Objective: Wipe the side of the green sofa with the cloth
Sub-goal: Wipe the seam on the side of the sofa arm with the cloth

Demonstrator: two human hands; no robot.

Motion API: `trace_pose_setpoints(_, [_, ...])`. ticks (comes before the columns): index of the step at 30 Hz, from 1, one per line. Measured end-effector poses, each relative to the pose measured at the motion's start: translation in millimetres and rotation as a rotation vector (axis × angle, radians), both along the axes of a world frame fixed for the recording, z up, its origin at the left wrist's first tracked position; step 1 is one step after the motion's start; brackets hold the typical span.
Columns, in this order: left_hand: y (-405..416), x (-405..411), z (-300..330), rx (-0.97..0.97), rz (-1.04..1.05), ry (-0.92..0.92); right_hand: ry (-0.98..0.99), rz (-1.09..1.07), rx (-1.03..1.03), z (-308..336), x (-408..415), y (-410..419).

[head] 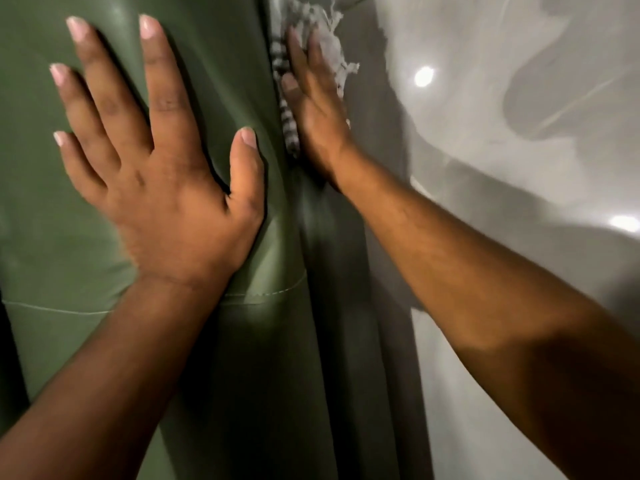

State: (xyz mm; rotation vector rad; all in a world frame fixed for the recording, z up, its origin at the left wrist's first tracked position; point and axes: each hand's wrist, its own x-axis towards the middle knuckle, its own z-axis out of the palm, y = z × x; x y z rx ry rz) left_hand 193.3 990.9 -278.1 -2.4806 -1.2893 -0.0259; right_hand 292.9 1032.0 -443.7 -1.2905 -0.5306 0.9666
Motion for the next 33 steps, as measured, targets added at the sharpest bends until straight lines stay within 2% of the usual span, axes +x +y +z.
trace_pose_setpoints(2, [-1.8, 1.8, 0.3, 0.016, -0.006, 0.004, 0.079, -0.005, 0.063, 10.4, -22.9, -40.6])
trace_pose_setpoints(6, [-7.4, 4.6, 2.4, 0.051, 0.0, -0.004, -0.118, 0.122, 0.112, 8.6, -98.1, -160.0])
trace_pose_setpoints(8, [-8.3, 5.9, 1.7, 0.049, 0.009, 0.006, -0.185, 0.16, 0.109, -1.6, -110.7, -178.8])
trace_pose_setpoints(11, [-6.3, 6.9, -0.2, 0.025, 0.02, 0.012, -0.281, 0.203, 0.102, -6.3, -94.1, -157.1])
trace_pose_setpoints(13, [-6.9, 6.4, -1.2, 0.016, 0.023, -0.003, -0.341, 0.141, 0.154, -6.2, -75.2, -124.0])
trace_pose_setpoints(15, [-5.4, 5.8, -0.9, 0.025, 0.024, -0.003, -0.387, 0.08, 0.096, -10.6, -46.9, -65.4])
trace_pose_setpoints(18, [-5.2, 6.8, -1.3, 0.017, 0.037, 0.018, -0.24, -0.011, 0.017, -4.5, 12.4, 28.6])
trace_pose_setpoints(21, [-5.7, 7.4, 0.3, 0.007, 0.043, 0.019, -0.148, -0.006, -0.029, -5.5, 45.4, 62.2])
trace_pose_setpoints(25, [-5.0, 5.2, -0.2, -0.001, 0.049, 0.006, -0.199, 0.052, 0.022, -3.2, -6.1, -17.3])
trace_pose_setpoints(29, [-4.5, 7.4, 0.1, 0.009, 0.048, -0.008, -0.069, 0.095, 0.069, 0.0, -82.3, -127.0])
trace_pose_setpoints(31, [-5.7, 7.9, 0.2, 0.008, 0.05, 0.002, -0.1, 0.103, 0.038, -5.1, -87.7, -128.5])
trace_pose_setpoints(33, [-5.5, 6.8, 1.5, 0.004, 0.051, 0.001, -0.224, 0.096, -0.003, -5.1, -72.5, -101.8])
